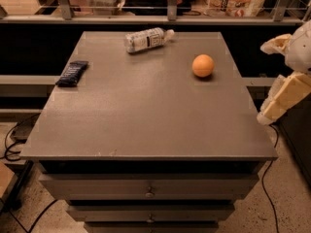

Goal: Pick orange

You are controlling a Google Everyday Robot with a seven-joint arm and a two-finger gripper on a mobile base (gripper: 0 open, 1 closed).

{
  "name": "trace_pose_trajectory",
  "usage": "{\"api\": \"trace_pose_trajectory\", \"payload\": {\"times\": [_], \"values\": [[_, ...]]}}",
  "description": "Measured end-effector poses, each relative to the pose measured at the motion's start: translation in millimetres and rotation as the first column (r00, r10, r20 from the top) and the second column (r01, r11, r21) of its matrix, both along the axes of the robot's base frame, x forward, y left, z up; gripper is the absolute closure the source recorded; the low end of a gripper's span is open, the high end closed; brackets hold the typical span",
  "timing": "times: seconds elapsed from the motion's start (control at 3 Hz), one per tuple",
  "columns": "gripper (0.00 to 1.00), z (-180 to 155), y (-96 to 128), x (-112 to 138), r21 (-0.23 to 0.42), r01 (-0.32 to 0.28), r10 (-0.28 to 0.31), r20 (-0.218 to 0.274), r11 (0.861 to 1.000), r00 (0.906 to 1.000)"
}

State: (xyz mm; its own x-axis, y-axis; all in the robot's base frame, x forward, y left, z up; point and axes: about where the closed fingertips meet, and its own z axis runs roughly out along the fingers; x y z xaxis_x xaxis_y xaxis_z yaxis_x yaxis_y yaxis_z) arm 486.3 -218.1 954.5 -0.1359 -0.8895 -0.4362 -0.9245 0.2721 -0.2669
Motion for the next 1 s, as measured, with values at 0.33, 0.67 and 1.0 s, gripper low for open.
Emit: {"api": "trace_pose_trajectory", "payload": {"times": [0.33, 0.67, 1.0], "values": [[0.0, -11.8, -1.3, 17.5, 0.049, -0.014, 0.014, 0.008, 0.999, 0.9999], [0.0, -25.0, -0.2, 42.6, 0.115, -0.002, -0.001, 0.03, 0.993, 0.9995], [0.0, -35.2, 8.6, 77.6, 0.227, 0.006, -0.026, 0.087, 0.974, 0.9958]]}}
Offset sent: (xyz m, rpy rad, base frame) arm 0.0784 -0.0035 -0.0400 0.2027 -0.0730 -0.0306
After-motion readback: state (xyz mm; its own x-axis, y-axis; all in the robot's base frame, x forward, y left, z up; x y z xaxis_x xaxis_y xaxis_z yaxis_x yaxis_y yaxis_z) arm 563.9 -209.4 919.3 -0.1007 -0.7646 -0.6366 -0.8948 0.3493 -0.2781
